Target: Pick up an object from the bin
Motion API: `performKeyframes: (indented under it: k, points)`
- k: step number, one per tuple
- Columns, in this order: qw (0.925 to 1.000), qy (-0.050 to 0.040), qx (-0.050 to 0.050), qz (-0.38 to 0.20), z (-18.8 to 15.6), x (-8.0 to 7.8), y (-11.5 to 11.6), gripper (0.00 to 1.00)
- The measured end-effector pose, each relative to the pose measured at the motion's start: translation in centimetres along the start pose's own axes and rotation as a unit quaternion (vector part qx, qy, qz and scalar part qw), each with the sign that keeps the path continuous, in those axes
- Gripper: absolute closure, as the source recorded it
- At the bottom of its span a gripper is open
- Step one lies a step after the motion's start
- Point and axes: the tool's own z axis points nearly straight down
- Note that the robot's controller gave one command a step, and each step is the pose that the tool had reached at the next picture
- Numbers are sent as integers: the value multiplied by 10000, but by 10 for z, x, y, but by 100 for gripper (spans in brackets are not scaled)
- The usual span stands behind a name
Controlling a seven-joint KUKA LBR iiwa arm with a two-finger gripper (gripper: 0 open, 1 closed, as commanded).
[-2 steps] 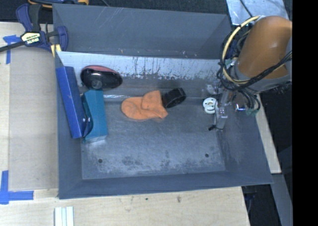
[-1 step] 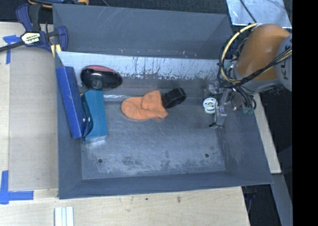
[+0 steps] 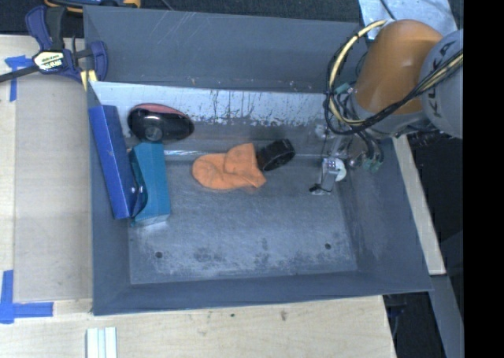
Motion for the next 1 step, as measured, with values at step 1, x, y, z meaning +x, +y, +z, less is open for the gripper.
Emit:
performKeyframes:
  k: [1]
  points:
    - [9910,-19,-1,1340,10,-4,-52,0]
